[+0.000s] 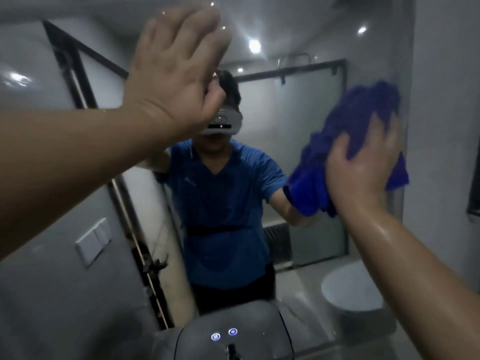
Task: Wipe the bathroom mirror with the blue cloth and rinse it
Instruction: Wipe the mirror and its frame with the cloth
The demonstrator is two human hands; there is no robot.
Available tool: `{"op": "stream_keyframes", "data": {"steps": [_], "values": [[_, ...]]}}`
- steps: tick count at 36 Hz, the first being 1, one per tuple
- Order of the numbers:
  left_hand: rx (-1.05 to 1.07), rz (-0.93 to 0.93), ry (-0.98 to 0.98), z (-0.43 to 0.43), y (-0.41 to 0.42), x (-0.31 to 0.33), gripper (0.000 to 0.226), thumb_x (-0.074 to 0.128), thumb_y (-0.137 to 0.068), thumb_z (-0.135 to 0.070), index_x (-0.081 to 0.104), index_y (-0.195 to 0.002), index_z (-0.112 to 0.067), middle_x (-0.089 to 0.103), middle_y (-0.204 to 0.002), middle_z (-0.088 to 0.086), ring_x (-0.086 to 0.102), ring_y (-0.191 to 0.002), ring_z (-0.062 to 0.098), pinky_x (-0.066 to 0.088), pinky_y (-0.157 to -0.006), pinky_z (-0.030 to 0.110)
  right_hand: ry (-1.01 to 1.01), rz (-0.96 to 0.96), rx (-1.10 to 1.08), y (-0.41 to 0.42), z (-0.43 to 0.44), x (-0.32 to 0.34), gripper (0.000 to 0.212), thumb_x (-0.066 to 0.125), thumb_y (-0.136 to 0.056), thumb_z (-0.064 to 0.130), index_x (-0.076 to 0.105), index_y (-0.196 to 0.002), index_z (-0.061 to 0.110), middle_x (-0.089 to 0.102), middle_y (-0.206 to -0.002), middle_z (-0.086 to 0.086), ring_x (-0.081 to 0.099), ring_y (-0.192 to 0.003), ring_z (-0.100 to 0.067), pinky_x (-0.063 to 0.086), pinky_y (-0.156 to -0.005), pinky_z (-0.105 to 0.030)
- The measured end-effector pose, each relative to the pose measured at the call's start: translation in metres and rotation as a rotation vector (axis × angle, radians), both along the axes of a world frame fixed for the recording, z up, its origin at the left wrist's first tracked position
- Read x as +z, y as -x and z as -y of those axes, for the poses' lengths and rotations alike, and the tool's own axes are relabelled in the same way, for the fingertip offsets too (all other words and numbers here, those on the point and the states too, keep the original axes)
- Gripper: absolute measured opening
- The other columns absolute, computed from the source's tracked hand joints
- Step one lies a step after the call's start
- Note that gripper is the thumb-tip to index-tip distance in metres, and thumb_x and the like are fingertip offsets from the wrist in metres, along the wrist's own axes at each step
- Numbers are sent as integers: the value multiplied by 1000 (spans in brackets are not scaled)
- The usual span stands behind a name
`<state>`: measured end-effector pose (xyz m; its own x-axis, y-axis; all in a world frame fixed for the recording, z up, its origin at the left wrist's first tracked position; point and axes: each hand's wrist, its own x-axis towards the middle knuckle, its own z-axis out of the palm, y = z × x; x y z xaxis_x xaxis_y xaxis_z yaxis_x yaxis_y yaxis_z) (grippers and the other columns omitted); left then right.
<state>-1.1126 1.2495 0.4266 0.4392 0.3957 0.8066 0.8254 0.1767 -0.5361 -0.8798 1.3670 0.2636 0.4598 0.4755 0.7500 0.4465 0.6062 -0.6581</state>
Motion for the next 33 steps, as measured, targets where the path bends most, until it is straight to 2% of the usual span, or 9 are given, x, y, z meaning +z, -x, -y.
{"op": "stream_keyframes", "data": {"steps": [6, 9, 12, 16, 21, 25, 28, 31, 33], "values": [[-133, 150, 24, 9, -8, 14, 54, 44, -91, -32, 60, -141, -19, 56, -151, 4, 46, -143, 31, 37, -114, 50, -73, 301, 87, 84, 64, 74, 80, 33, -95, 46, 30, -169, 15, 18, -177, -22, 14, -165, -41, 9, -134, -56], [-404, 352, -60, 33, -20, -2, 36, 50, -86, -13, 67, -117, -11, 66, -117, 9, 57, -113, 30, 46, -97, 48, -68, 468, 140, 93, 80, 65, 84, 30, -91, 42, 26, -171, 17, 14, -178, -22, 15, -164, -41, 17, -130, -57], [-515, 357, 55, 63, -27, -47, 15, 51, -84, -7, 61, -94, -8, 59, -97, 8, 57, -93, 29, 48, -84, 48, -135, 509, 115, 82, 72, 65, 74, 41, -94, 37, 40, -166, 17, 32, -169, -28, 33, -153, -49, 33, -122, -60], [-525, 301, 254, 62, -27, -94, 32, 56, -82, -4, 65, -113, -7, 62, -115, 9, 59, -114, 28, 48, -108, 42, -193, 509, 165, 60, 67, 80, 60, 59, -96, 42, 60, -153, 24, 47, -154, -23, 45, -134, -45, 38, -117, -50], [-654, 653, 100, 41, -61, -85, 48, 52, -91, -6, 62, -139, -4, 62, -141, 10, 54, -137, 20, 34, -124, 27, 50, 472, 450, 42, 81, 115, 63, 80, -85, 30, 66, -147, 31, 58, -130, -10, 58, -115, -26, 39, -100, -29], [-452, 592, 179, 26, -86, -82, 77, 34, -93, -26, 22, -167, -11, 25, -173, 10, 18, -163, 28, 12, -134, 43, 100, 279, 685, 37, 94, 130, 25, 73, -98, 25, 78, -107, 47, 81, -105, 7, 72, -104, -18, 53, -95, -40], [-214, 532, 203, 11, -81, -81, 84, 30, -99, -36, -21, -164, -19, 1, -179, 6, -12, -163, 39, -1, -132, 57, 183, 168, 811, 35, 93, 132, 46, 58, -101, 7, 84, -94, 45, 82, -101, 5, 74, -105, -23, 57, -102, -54], [-100, 459, 176, 11, -70, -79, 76, 29, -109, -42, -24, -160, -19, -11, -178, 6, -25, -160, 41, -7, -128, 66, 218, 103, 831, 35, 91, 137, 51, 52, -90, -3, 85, -99, 35, 81, -94, -5, 72, -103, -35, 55, -100, -67], [-9, 402, 186, 16, -65, -75, 81, 33, -112, -39, -25, -163, -18, -23, -175, 8, -35, -155, 42, -14, -125, 67, 171, 85, 797, 40, 94, 142, 44, 48, -96, -1, 81, -106, 27, 77, -77, -7, 71, -90, -37, 60, -88, -60]]}}
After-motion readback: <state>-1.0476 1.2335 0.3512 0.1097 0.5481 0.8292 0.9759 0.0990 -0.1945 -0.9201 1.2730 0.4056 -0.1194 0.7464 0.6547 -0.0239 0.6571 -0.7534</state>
